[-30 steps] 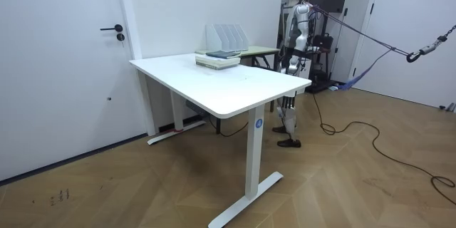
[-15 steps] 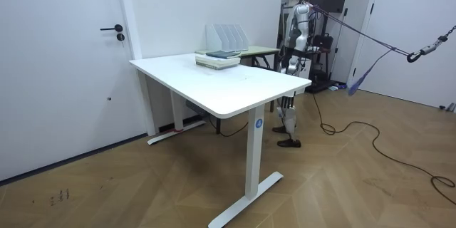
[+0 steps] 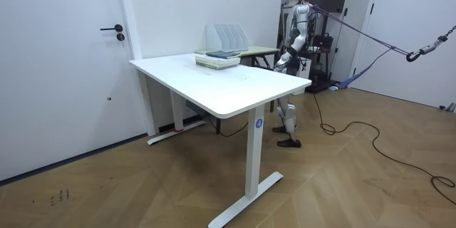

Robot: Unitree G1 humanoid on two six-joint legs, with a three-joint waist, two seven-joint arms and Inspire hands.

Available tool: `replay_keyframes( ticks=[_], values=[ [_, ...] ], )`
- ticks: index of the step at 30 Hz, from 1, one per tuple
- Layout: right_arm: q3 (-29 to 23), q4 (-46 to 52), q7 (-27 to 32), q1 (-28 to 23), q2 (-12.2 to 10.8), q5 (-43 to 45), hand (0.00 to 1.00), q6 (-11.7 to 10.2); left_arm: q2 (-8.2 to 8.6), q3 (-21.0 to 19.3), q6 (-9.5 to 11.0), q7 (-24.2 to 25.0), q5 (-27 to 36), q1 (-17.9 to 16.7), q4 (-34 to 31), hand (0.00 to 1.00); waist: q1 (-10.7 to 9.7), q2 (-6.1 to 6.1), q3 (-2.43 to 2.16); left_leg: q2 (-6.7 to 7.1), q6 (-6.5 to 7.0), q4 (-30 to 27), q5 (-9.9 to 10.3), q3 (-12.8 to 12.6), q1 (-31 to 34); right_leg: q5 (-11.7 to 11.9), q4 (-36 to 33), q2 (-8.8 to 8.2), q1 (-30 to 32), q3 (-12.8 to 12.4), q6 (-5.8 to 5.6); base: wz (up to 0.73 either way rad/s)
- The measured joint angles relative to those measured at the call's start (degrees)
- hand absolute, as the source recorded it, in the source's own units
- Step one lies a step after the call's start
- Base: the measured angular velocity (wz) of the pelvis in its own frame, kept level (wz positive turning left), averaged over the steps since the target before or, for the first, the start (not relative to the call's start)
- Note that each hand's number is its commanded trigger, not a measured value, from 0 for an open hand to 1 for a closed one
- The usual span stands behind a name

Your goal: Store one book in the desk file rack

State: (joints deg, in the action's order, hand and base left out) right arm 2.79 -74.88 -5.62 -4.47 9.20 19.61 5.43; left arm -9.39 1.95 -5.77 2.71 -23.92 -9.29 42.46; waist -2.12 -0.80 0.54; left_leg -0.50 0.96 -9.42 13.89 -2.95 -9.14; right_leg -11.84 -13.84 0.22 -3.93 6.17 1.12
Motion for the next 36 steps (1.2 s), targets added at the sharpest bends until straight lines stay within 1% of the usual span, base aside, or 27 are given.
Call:
replay_keyframes(
  ticks=[1,3,4,5,6,7,8,9,11,13,14,15,16,19,21,24,27,29,30,31,33,36],
  values=[
    [-0.01,-0.03,0.04,0.04,0.03,0.19,0.00,-0.37,0.25,0.52,0.87,-0.05,-0.42,0.45,-2.08,0.00,-0.03,0.04,-0.05,0.04,0.00,-0.03,0.00,0.01,-0.07,0.00,0.01,-0.04,-0.04,-0.04,0.00,0.00],
    [0.02,-0.07,0.09,0.07,0.04,0.18,0.00,-0.76,0.28,1.64,2.14,-0.44,-0.76,1.30,-3.22,0.00,-0.03,0.10,-0.09,0.07,-0.01,-0.03,-0.01,0.00,-0.22,0.00,0.16,-0.03,-0.16,-0.20,-0.01,-0.08],
    [0.08,-0.15,0.19,0.08,0.06,0.13,0.00,-0.99,0.29,2.42,2.38,-0.92,-0.90,1.73,-3.30,0.00,-0.17,0.35,-0.19,0.09,-0.01,-0.03,-0.01,0.01,-0.26,0.01,0.22,-0.02,-0.17,-0.14,-0.01,-0.09],
    [0.30,-0.16,0.26,0.08,0.11,0.09,0.00,-1.06,0.23,2.98,2.31,-1.03,-0.90,1.85,-3.58,0.00,-0.40,0.18,-0.19,0.11,-0.01,-0.03,-0.01,0.01,-0.25,0.01,0.28,-0.06,-0.17,-0.06,-0.01,0.00],
    [0.61,-0.09,0.39,0.08,0.21,0.10,0.00,-1.07,-0.05,4.54,2.11,-0.99,-0.96,1.83,-5.11,0.00,-0.66,0.37,-0.30,0.15,-0.01,-0.01,-0.01,-0.01,-0.14,0.01,0.41,-0.12,-0.16,0.10,-0.02,0.05],
    [0.82,-0.14,0.49,0.08,0.28,0.12,0.00,-1.07,-0.20,6.11,2.10,-0.94,-1.29,1.82,-7.17,0.00,-0.86,0.45,-0.16,0.17,-0.01,0.00,-0.01,-0.04,-0.06,0.02,0.61,-0.15,-0.05,0.19,-0.05,0.07],
    [1.00,-0.23,0.50,0.08,0.28,0.21,0.00,-1.01,-0.18,6.66,2.11,-0.88,-1.58,1.82,-8.31,0.00,-0.87,0.46,-0.06,0.17,-0.01,-0.02,-0.01,-0.03,-0.09,0.05,0.83,-0.15,0.08,0.14,-0.09,0.10],
    [1.04,-0.47,0.47,0.06,0.28,0.27,0.00,-1.00,-0.19,7.93,2.22,-0.88,-1.62,1.88,-10.35,0.00,-0.97,0.45,-0.06,0.17,-0.01,-0.04,-0.01,-0.04,-0.07,0.07,1.23,-0.17,0.11,0.30,-0.12,0.08],
    [1.06,-0.64,0.49,0.19,0.30,0.26,0.00,-1.03,-0.18,9.40,2.83,-0.89,-1.85,2.38,-11.60,0.00,-0.99,0.55,-0.09,0.17,-0.01,-0.05,-0.01,-0.12,-0.09,0.07,1.23,-0.16,0.11,0.39,-0.13,0.03],
    [1.12,-0.63,0.48,0.63,0.29,0.19,0.00,-1.20,-0.38,10.78,3.17,-0.84,-4.30,2.85,-13.19,0.00,-1.87,0.77,-0.11,0.13,-0.01,-0.11,-0.01,-0.10,0.03,0.07,1.16,-0.15,0.01,0.59,-0.13,0.02],
    [1.24,-0.63,0.48,0.70,0.29,0.19,0.00,-1.31,-0.51,11.02,3.23,-0.84,-4.99,2.85,-14.09,0.00,-2.19,0.81,-0.10,0.12,-0.01,-0.11,-0.01,-0.09,0.09,0.07,1.17,-0.17,-0.03,0.83,-0.12,0.11],
    [1.90,-0.59,0.49,0.73,0.30,-0.06,0.00,-1.64,-0.75,11.41,3.24,-0.85,-6.72,2.85,-16.43,0.00,-2.35,0.87,-0.16,0.08,-0.01,-0.12,-0.01,-0.11,0.53,0.07,1.16,-0.19,-0.11,0.91,-0.12,0.09],
    [2.36,-0.57,0.50,0.74,0.29,-0.30,0.00,-1.70,-0.76,11.56,3.28,-0.90,-8.43,2.86,-19.48,0.00,-2.46,0.90,-0.12,0.06,-0.01,-0.11,-0.01,-0.13,0.70,0.08,1.16,-0.19,-0.06,0.87,-0.12,0.07],
    [2.81,-0.60,0.80,0.76,0.30,-0.52,0.00,-1.71,-0.83,12.53,4.01,-1.98,-11.25,2.90,-24.38,0.00,-2.47,0.81,-0.02,0.04,-0.02,-0.11,-0.02,-0.15,0.67,0.07,1.21,-0.20,-0.22,0.99,-0.11,0.01],
    [2.90,-0.62,0.93,0.75,0.29,-0.57,0.00,-1.80,-0.76,13.16,4.50,-2.35,-13.04,2.99,-25.15,0.00,-2.49,0.97,-0.02,0.05,-0.02,-0.11,-0.02,-0.13,0.45,0.07,1.36,-0.23,-0.56,1.37,-0.11,0.04],
    [3.30,-0.92,1.23,0.42,0.30,-0.55,0.00,-2.13,-0.78,14.72,4.56,-2.52,-16.43,3.02,-25.85,0.00,-2.96,0.97,0.04,0.02,-0.02,-0.14,-0.02,-0.16,0.26,0.07,2.16,-0.25,-0.97,1.92,-0.11,0.15],
    [3.91,-1.51,1.73,0.56,0.33,-0.57,0.00,-2.31,-0.80,15.38,4.50,-2.50,-17.88,3.00,-27.61,0.00,-2.91,1.01,0.07,-0.02,-0.03,-0.22,-0.02,-0.09,0.38,0.08,2.30,-0.24,-1.01,2.20,-0.11,0.07],
    [4.20,-1.58,1.77,0.47,0.34,-1.02,0.00,-2.30,-1.38,16.04,4.44,-2.53,-19.28,2.99,-31.42,0.00,-2.98,1.03,0.14,-0.01,-0.03,-0.23,-0.03,-0.09,0.44,0.08,2.36,-0.30,-0.99,2.45,-0.11,0.07],
    [4.56,-1.92,1.78,0.54,0.35,-1.35,0.00,-2.30,-2.35,17.04,4.52,-2.80,-19.67,3.00,-34.65,0.00,-3.06,0.98,0.18,0.01,-0.03,-0.22,-0.03,-0.07,0.45,0.08,2.39,-0.34,-1.00,2.52,-0.11,0.00],
    [4.97,-2.13,1.83,0.71,0.35,-1.35,0.00,-2.24,-2.82,17.70,5.00,-4.40,-20.52,3.02,-36.57,0.00,-3.29,1.04,0.14,0.02,-0.03,-0.20,-0.03,0.03,0.41,0.08,2.37,-0.35,-1.03,2.46,-0.11,0.00],
    [5.12,-2.61,1.84,0.88,0.33,-1.35,0.00,-2.27,-2.88,18.19,5.24,-6.46,-20.95,3.04,-37.66,0.00,-3.76,1.06,0.12,0.02,-0.03,-0.11,-0.03,-0.06,0.41,0.08,2.34,-0.31,-1.06,2.21,-0.11,-0.08],
    [5.11,-2.50,1.92,0.66,0.33,-1.38,0.00,-2.09,-3.06,18.50,5.27,-7.92,-22.50,3.04,-38.85,0.00,-3.91,0.94,0.15,-0.01,-0.03,-0.06,-0.02,-0.14,0.41,0.09,2.49,-0.18,-1.03,1.86,-0.10,-0.06]
  ],
)
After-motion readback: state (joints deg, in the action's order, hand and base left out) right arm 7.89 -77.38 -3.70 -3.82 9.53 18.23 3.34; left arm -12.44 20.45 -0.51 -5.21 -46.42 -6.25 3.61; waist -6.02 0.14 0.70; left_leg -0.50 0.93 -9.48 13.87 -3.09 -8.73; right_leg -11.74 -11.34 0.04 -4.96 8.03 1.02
